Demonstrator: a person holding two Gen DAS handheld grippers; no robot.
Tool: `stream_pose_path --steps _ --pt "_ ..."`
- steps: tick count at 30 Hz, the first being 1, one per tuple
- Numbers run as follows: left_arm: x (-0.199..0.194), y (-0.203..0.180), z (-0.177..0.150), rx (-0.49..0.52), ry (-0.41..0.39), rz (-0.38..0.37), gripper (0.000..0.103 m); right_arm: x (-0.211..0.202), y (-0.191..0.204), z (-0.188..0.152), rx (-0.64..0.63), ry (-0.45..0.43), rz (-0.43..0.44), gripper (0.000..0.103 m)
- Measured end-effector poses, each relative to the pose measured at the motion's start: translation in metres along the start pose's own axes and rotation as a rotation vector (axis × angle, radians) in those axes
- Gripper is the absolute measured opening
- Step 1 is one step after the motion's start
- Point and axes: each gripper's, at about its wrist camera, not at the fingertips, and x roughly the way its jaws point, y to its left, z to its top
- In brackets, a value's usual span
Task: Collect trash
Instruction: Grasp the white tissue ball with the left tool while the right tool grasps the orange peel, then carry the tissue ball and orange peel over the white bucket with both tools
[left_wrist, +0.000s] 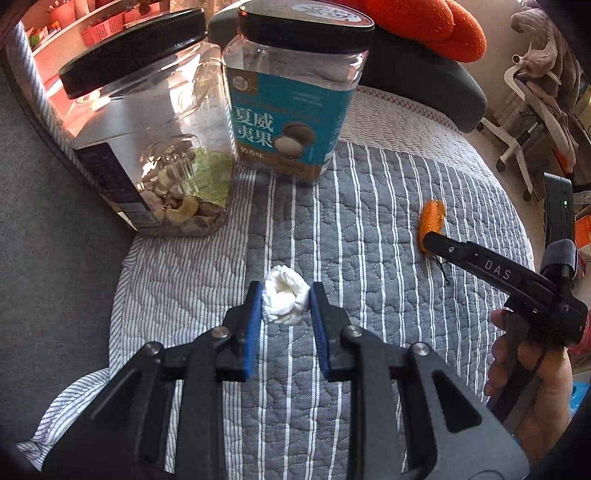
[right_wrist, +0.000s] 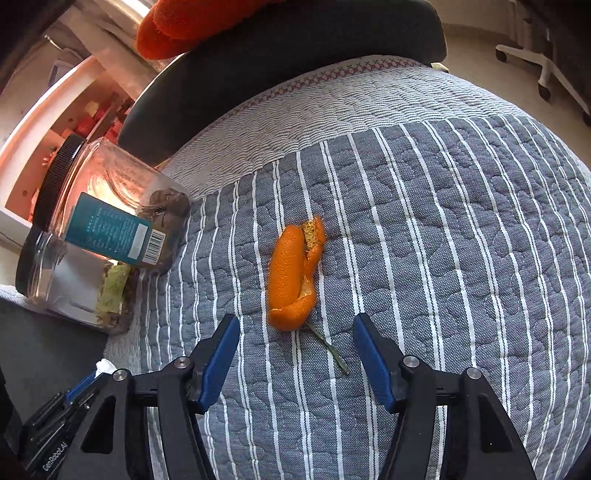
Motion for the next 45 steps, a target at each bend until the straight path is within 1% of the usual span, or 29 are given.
stream_pose_path --steps 2,5,6,7,11,16,19,23,27,30,34,36,39,42,45 --pt "-0.004 0.004 -0.002 0.002 -0.003 0.002 0.028 0.006 0.005 0.001 -0.023 -0.006 -0.028 0.054" --pt "-0.005 -0.003 -0.002 0.014 -0.006 0.004 0.028 0.012 0.013 0.003 -0.073 -0.025 -0.079 0.049" --pt "-0.006 -0.005 -0.003 0.02 -0.007 0.006 0.028 0.013 0.017 0.004 -0.099 -0.024 -0.089 0.033" --pt "-0.006 -0.006 -0.003 0.026 -0.008 0.008 0.028 0.013 0.018 0.003 -0.113 -0.016 -0.091 0.025" --pt "-0.013 -0.017 -0.004 0.044 -0.021 -0.003 0.028 0.001 0.021 -0.005 -0.135 -0.008 -0.075 0.023" --pt "-0.025 -0.034 -0.008 0.093 -0.051 -0.007 0.028 -0.033 0.014 -0.022 -0.177 -0.023 -0.084 0.023" --pt "-0.034 -0.045 -0.013 0.125 -0.067 -0.013 0.028 -0.063 -0.001 -0.033 -0.184 -0.038 -0.096 0.023" --pt "-0.047 -0.065 -0.022 0.18 -0.089 -0.025 0.028 -0.1 -0.024 -0.046 -0.176 -0.037 -0.137 0.023" --pt "-0.063 -0.088 -0.031 0.221 -0.102 -0.066 0.028 -0.138 -0.049 -0.061 -0.155 -0.05 -0.146 0.023" --pt "-0.078 -0.109 -0.037 0.26 -0.125 -0.096 0.028 -0.161 -0.067 -0.074 -0.127 -0.062 -0.15 0.023" --pt "-0.093 -0.141 -0.049 0.312 -0.142 -0.138 0.028 -0.19 -0.098 -0.089 -0.073 -0.057 -0.141 0.023" --pt "-0.098 -0.159 -0.057 0.333 -0.15 -0.167 0.028 -0.207 -0.111 -0.094 -0.066 -0.074 -0.144 0.023" --pt "-0.1 -0.188 -0.066 0.377 -0.154 -0.204 0.028 -0.234 -0.134 -0.101 -0.048 -0.103 -0.154 0.023" --pt "-0.098 -0.221 -0.076 0.429 -0.155 -0.222 0.028 -0.257 -0.162 -0.106 0.002 -0.127 -0.161 0.023" --pt "-0.092 -0.253 -0.084 0.47 -0.138 -0.242 0.028 -0.279 -0.195 -0.111 0.061 -0.151 -0.177 0.023"
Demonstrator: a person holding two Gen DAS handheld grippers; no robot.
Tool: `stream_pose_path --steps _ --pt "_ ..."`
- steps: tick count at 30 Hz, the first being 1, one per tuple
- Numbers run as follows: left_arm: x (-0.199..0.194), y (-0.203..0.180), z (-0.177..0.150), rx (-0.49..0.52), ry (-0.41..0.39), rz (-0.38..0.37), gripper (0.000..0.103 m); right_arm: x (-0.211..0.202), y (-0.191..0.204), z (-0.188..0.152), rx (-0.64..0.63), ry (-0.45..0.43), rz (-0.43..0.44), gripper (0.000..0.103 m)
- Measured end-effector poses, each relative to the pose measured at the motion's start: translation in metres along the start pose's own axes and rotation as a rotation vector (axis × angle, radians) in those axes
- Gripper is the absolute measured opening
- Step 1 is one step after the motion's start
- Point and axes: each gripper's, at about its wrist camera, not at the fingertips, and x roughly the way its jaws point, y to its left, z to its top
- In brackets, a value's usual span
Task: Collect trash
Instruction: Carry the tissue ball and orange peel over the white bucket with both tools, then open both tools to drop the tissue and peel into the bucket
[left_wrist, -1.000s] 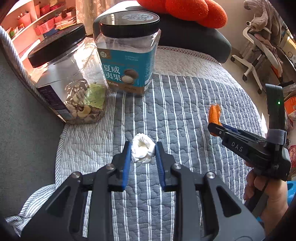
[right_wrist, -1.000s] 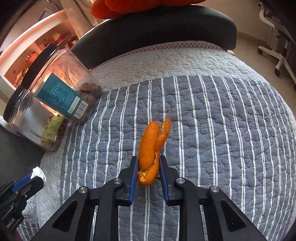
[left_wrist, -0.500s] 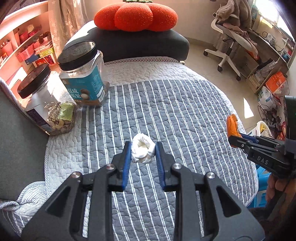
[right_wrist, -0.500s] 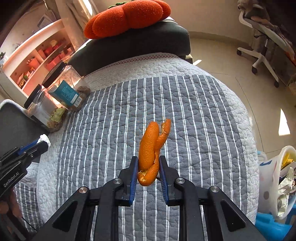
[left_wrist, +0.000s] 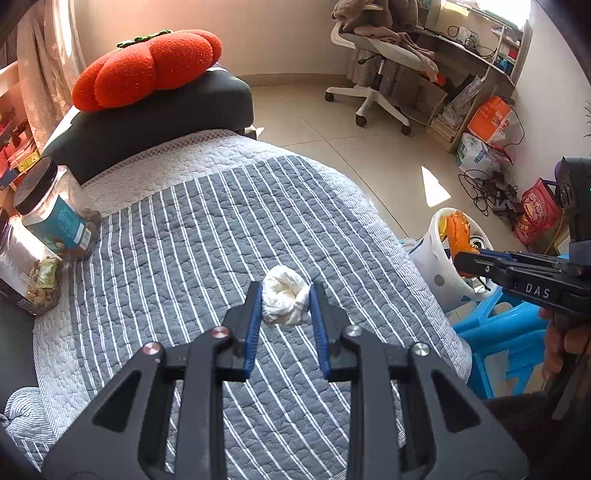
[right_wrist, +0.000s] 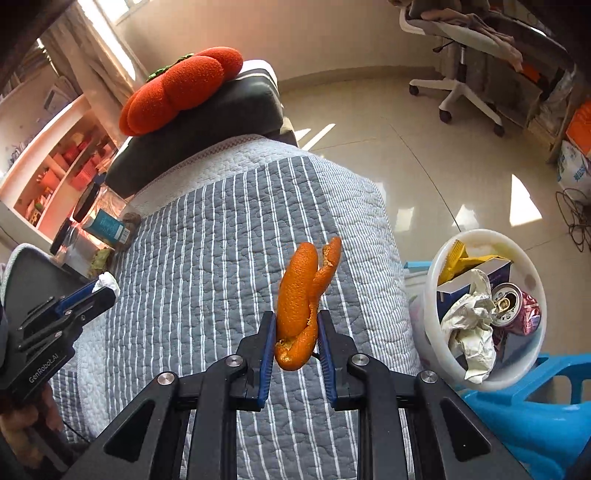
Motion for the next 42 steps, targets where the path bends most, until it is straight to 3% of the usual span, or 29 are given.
stream_pose_path --steps 17,27,29,30,31,35,42 --pt "0.077 -0.183 0.026 0.163 0.027 -0.261 0.028 -0.057 -0.185 -0.03 0.273 -0.033 -0.103 0.023" --pt "0.12 -0.227 0.035 0.272 -0.018 -0.348 0.029 -0.057 -0.234 -0.027 0.34 -0.027 -0.106 0.023" --pt "0.129 -0.226 0.036 0.266 0.004 -0.381 0.04 -0.055 -0.236 -0.026 0.338 -0.024 -0.108 0.023" --pt "0.132 -0.223 0.036 0.252 0.016 -0.387 0.061 -0.052 -0.236 -0.025 0.338 -0.022 -0.11 0.023" --pt "0.134 -0.219 0.036 0.23 0.014 -0.377 0.075 -0.051 -0.237 -0.025 0.338 -0.019 -0.112 0.023" --pt "0.13 -0.205 0.039 0.174 0.039 -0.367 0.078 -0.042 -0.237 -0.022 0.341 -0.001 -0.106 0.024" --pt "0.117 -0.177 0.033 0.142 0.081 -0.244 0.099 -0.023 -0.226 -0.013 0.332 0.024 -0.092 0.025"
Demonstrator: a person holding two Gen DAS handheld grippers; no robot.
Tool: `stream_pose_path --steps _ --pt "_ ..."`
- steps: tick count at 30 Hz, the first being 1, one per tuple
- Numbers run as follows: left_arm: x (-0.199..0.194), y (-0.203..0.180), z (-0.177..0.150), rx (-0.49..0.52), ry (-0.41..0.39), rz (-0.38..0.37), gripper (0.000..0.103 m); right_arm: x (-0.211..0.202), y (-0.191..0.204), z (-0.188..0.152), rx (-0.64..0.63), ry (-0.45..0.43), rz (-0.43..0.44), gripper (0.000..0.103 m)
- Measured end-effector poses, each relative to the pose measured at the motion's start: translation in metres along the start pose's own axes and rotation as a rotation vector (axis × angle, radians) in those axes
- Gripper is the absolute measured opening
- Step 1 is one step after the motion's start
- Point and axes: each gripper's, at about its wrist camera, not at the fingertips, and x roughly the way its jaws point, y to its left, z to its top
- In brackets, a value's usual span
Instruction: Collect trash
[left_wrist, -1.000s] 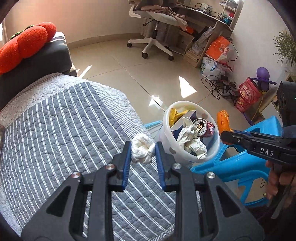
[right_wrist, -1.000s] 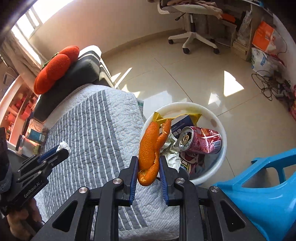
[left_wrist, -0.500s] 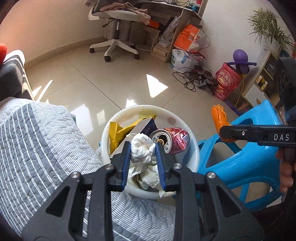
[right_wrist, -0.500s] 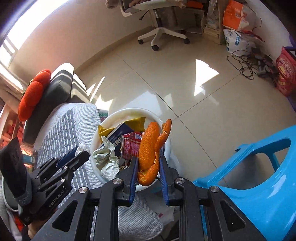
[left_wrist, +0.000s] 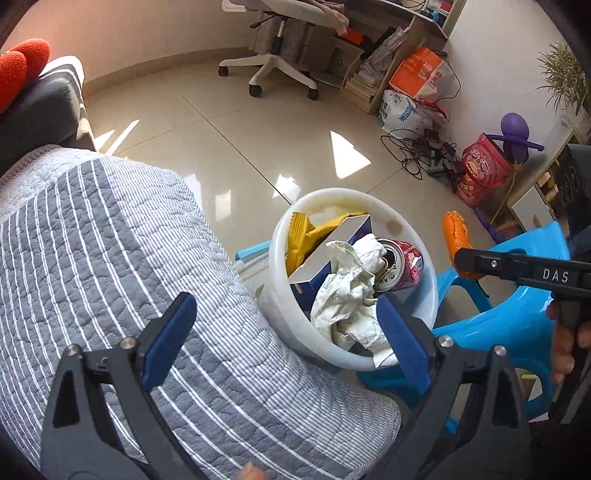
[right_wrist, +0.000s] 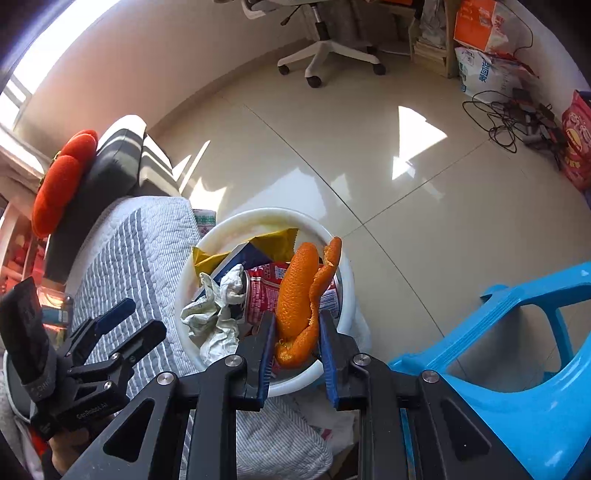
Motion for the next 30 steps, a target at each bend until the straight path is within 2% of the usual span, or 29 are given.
stream_pose_path --steps 8,9,10,12,17,22,25,27,30 --pt "-0.025 0.032 -0.017 -0.025 -0.015 0.112 0.102 0.017 0.008 0.014 0.03 -0.022 0.006 0.026" --pt "-0.029 0.034 -0.019 -0.023 -0.016 0.116 0.102 0.018 0.008 0.015 0.04 -0.025 0.012 0.034" --pt "-0.032 0.037 -0.021 -0.023 -0.016 0.121 0.102 0.017 0.007 0.015 0.049 -0.031 0.012 0.047" --pt "-0.039 0.042 -0.025 -0.023 -0.014 0.128 0.102 0.011 0.006 0.017 0.06 -0.061 0.003 0.059" --pt "-0.057 0.05 -0.031 -0.029 -0.024 0.127 0.102 -0.008 0.016 0.013 0.044 -0.098 0.003 0.06" --pt "-0.082 0.049 -0.042 -0.028 -0.051 0.13 0.102 -0.032 0.038 -0.007 0.002 -0.115 0.016 0.063" --pt "-0.1 0.051 -0.052 -0.04 -0.057 0.169 0.102 -0.05 0.06 -0.023 -0.045 -0.14 0.019 0.069" --pt "-0.115 0.055 -0.058 -0.055 -0.054 0.199 0.102 -0.061 0.079 -0.033 -0.098 -0.149 -0.012 0.071" --pt "-0.144 0.064 -0.066 -0.08 -0.095 0.241 0.102 -0.085 0.105 -0.05 -0.183 -0.19 -0.019 0.074"
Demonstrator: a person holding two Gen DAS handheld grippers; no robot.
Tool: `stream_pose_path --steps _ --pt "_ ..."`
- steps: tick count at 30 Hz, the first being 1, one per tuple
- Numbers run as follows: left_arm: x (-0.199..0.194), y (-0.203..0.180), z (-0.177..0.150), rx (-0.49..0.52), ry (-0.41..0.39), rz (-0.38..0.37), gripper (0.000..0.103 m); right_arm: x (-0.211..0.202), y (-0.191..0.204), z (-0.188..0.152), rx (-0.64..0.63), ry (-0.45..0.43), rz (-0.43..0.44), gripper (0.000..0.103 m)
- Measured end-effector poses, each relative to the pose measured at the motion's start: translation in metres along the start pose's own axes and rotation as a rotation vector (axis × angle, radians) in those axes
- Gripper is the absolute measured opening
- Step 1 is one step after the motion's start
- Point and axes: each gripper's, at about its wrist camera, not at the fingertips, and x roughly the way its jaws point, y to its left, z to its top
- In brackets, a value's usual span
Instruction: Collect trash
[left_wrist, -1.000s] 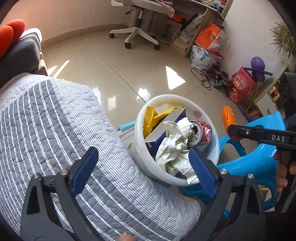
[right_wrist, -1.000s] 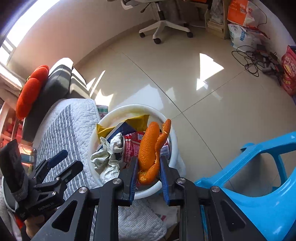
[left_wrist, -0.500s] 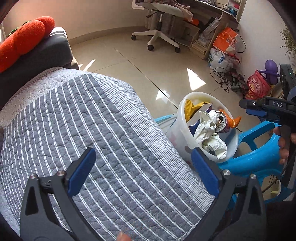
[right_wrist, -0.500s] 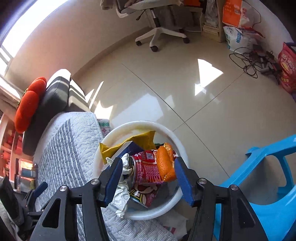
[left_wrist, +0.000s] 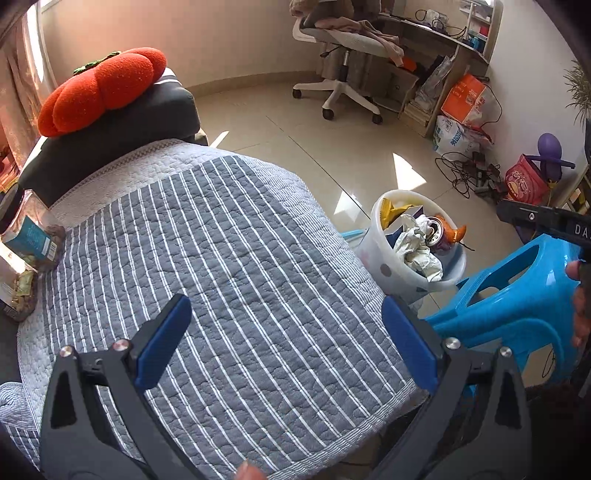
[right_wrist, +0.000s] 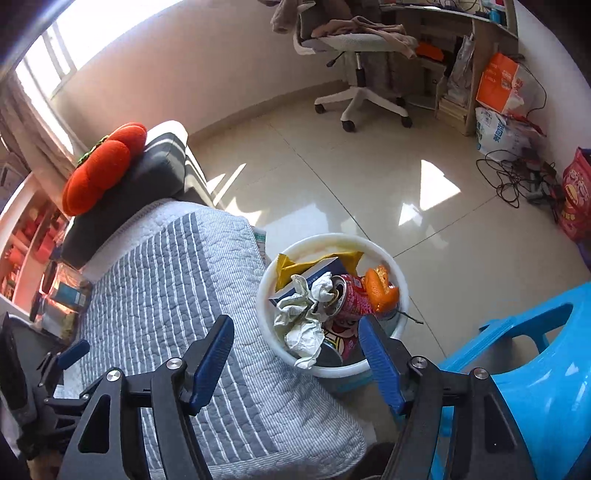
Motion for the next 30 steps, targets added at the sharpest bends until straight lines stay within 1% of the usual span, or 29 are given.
stream_pose_path --steps 1,4,5,7,9,14,17,20,22,24,30 --pt "-0.008 0.007 -0.003 -0.014 -0.011 0.013 0.102 -0.009 0.007 -0.003 -0.017 -0.015 0.003 0.079" --pt "-0.029 0.026 -0.015 -0.075 -0.027 0.057 0.102 -0.035 0.028 -0.02 -0.054 -0.054 0.014 0.087" --pt "-0.034 0.031 -0.02 -0.092 -0.027 0.063 0.102 -0.041 0.035 -0.026 -0.064 -0.059 0.016 0.088" --pt "-0.045 0.04 -0.031 -0.122 -0.019 0.088 0.102 -0.05 0.048 -0.041 -0.09 -0.071 0.003 0.097" --pt "-0.054 0.043 -0.043 -0.13 -0.023 0.092 0.102 -0.057 0.061 -0.057 -0.134 -0.085 -0.004 0.103" --pt "-0.076 0.039 -0.069 -0.124 -0.071 0.146 0.102 -0.061 0.087 -0.096 -0.196 -0.111 -0.001 0.103" --pt "-0.078 0.042 -0.082 -0.141 -0.083 0.192 0.102 -0.055 0.099 -0.112 -0.24 -0.131 -0.047 0.103" --pt "-0.077 0.049 -0.092 -0.174 -0.095 0.207 0.102 -0.047 0.103 -0.126 -0.255 -0.172 -0.093 0.103" --pt "-0.074 0.052 -0.095 -0.185 -0.098 0.218 0.102 -0.037 0.103 -0.131 -0.252 -0.15 -0.11 0.103" --pt "-0.07 0.053 -0.096 -0.189 -0.094 0.219 0.102 -0.028 0.103 -0.131 -0.261 -0.123 -0.099 0.103" --pt "-0.066 0.05 -0.097 -0.181 -0.082 0.203 0.102 -0.026 0.113 -0.132 -0.28 -0.133 -0.083 0.103"
